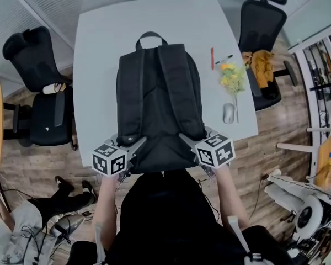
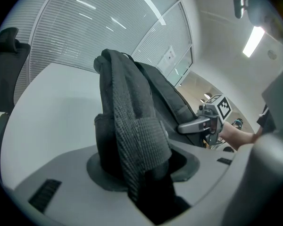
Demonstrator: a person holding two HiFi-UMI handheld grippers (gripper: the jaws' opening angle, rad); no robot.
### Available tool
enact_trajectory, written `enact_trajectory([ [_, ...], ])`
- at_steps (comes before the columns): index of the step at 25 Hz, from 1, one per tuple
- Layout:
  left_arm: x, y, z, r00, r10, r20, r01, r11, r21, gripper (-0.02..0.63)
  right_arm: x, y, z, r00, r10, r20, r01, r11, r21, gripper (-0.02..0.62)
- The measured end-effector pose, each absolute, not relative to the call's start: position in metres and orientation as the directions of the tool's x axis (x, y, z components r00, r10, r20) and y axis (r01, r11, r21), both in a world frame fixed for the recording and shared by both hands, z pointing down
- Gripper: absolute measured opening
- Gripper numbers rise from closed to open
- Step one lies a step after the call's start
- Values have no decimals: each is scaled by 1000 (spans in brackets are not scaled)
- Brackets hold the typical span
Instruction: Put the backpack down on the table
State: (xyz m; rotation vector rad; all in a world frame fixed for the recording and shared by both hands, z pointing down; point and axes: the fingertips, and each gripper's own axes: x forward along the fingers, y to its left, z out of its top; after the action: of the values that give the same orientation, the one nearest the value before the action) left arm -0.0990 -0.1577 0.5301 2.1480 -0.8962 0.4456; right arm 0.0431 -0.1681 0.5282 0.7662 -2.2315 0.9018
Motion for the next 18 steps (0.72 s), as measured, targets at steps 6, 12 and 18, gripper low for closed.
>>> enact_trajectory([
  [6, -88, -184, 539, 672, -464, 577, -741, -422, 523, 187, 54, -201, 539, -659, -233, 715, -667, 620, -413, 141],
  [12, -79, -210, 551, 652, -458, 604, -758, -386, 526, 187, 62, -230, 553, -665, -195, 721, -654, 617, -437, 143],
  [18, -77, -230, 566, 644, -437, 628, -765, -352, 540, 187, 65, -252, 567, -661, -158, 734, -653, 603, -458, 143],
])
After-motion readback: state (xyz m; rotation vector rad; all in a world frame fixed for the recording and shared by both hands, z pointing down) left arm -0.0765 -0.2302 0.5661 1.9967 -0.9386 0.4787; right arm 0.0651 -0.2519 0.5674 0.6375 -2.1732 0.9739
